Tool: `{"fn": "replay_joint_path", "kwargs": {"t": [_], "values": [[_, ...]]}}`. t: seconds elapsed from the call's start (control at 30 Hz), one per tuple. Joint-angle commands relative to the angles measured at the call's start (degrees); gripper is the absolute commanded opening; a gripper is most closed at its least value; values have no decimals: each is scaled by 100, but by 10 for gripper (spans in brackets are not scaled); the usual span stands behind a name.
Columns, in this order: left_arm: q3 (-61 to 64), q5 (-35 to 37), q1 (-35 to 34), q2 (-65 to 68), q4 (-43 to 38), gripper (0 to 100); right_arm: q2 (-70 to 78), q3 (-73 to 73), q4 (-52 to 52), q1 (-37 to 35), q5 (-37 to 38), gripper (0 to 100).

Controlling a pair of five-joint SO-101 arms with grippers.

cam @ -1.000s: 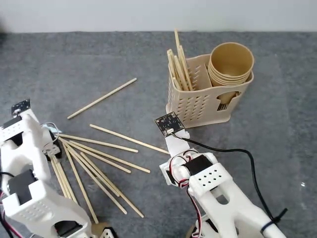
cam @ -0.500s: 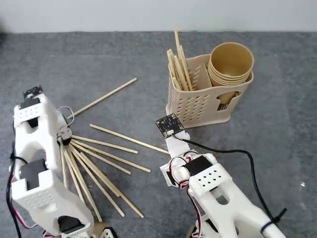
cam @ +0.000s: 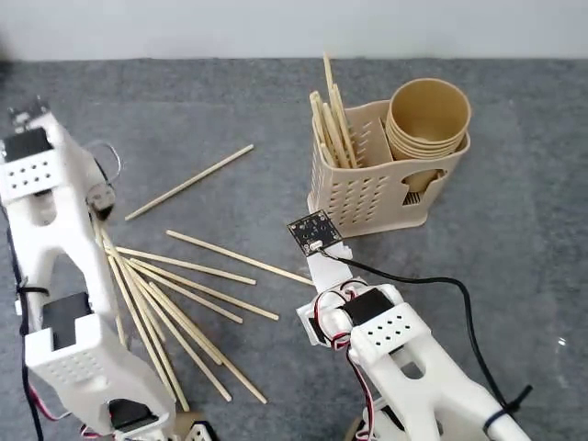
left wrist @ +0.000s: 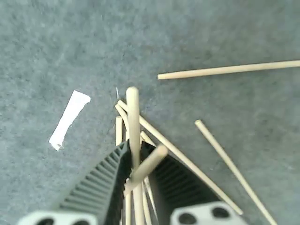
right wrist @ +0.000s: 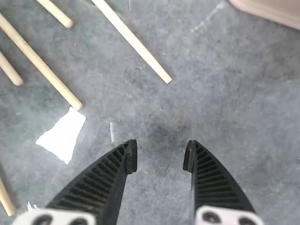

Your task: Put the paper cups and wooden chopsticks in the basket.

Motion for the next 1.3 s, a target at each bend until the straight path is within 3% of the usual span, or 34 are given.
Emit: {"fn": "replay_joint_path", "kwargs": {"t": [0.0,0.93,1.07,1.27], "values": [[-936,176,211,-44,246,12,-154,-18,-4,40,70,182],[-5508,1591,2321,-9,167,12,-171,-18,4,40,79,182],[-6132,1802,2848,0,-369,12,-171,-18,-4,40,79,182],[-6132,1811,3437,53,-1600,12,-171,-18,-4,40,79,182]]}}
